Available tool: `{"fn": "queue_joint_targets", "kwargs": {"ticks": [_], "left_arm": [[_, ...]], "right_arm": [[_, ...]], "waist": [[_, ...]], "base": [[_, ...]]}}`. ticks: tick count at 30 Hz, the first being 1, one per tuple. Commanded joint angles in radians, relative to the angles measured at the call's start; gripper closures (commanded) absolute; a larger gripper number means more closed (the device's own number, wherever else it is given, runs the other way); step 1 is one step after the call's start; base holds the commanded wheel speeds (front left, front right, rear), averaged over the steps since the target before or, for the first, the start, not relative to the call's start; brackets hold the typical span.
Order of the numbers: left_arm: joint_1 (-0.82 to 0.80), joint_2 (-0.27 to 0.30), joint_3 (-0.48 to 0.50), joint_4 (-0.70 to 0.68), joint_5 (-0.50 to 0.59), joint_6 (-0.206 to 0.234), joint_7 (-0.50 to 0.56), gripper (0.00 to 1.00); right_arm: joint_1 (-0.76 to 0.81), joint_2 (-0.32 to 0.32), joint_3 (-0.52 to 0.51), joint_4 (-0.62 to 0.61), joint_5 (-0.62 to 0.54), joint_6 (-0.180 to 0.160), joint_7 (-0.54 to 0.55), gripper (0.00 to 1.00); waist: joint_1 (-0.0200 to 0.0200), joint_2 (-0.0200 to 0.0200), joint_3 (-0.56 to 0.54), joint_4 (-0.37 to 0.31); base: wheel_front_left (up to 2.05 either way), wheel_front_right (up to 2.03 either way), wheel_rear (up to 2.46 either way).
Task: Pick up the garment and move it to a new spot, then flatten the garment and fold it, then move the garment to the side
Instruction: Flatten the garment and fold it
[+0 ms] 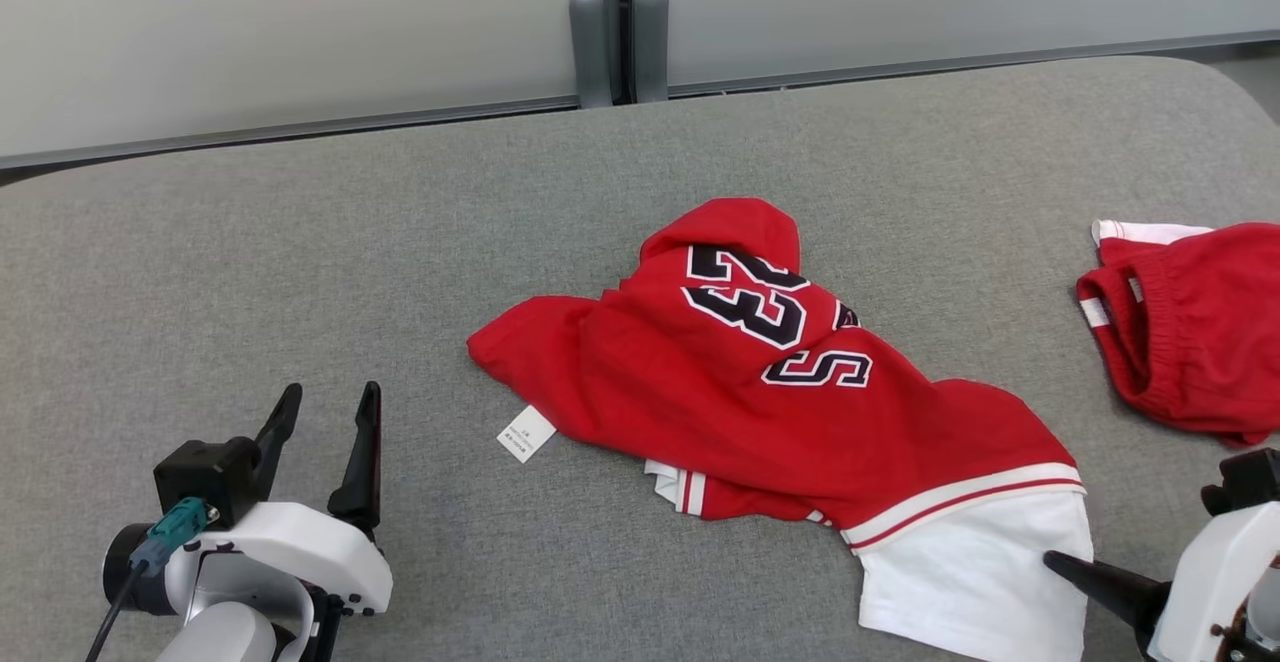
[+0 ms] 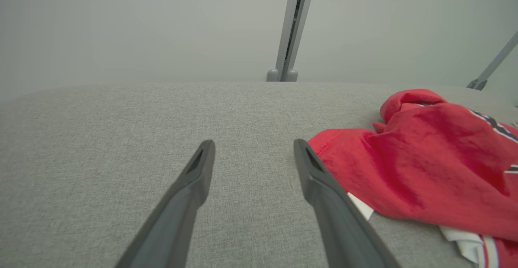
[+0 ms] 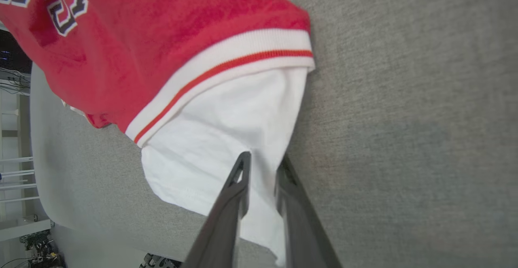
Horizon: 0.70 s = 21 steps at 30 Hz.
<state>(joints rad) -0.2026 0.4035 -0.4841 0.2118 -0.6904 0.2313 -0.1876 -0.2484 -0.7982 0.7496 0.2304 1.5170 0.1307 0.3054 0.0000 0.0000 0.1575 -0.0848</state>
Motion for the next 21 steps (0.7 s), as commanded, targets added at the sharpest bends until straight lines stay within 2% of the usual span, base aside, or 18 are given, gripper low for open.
{"fn": "queue_joint_targets", "kwargs": {"ticks": [1,5,9,14,21], "left_arm": [[-0.002,0.004,-0.001,0.005,-0.008,0.002,0.005,0.0],[0.005,0.017,-0.012,0.022,-0.018,-0.006,0.046,0.0],[-0.023,0.028,-0.03,0.039,-0.032,-0.024,0.111,0.0],[-0.094,0.03,-0.062,0.093,-0.055,-0.077,0.22,0.0],[-0.236,-0.005,-0.088,0.223,-0.106,-0.149,0.36,0.0]], "right_arm": [[-0.014,0.012,-0.003,0.016,-0.015,0.0,-0.02,0.0],[-0.032,0.04,-0.012,0.029,-0.071,0.0,-0.085,0.0],[-0.038,0.053,-0.041,-0.01,-0.104,0.0,-0.155,0.0],[-0.029,0.06,-0.061,-0.055,-0.135,0.0,-0.187,0.0],[-0.031,0.091,-0.087,-0.087,-0.172,0.0,-0.207,0.0]], "waist": [[0.0,0.0,-0.006,-0.001],[0.0,0.0,-0.022,-0.013],[0.0,0.0,-0.025,-0.035],[0.0,0.0,-0.013,-0.068],[0.0,0.0,0.032,-0.125]], "base": [[0.0,0.0,0.0],[0.0,0.0,0.0],[0.0,0.0,0.0],[0.0,0.0,0.0],[0.0,0.0,0.0]]}}
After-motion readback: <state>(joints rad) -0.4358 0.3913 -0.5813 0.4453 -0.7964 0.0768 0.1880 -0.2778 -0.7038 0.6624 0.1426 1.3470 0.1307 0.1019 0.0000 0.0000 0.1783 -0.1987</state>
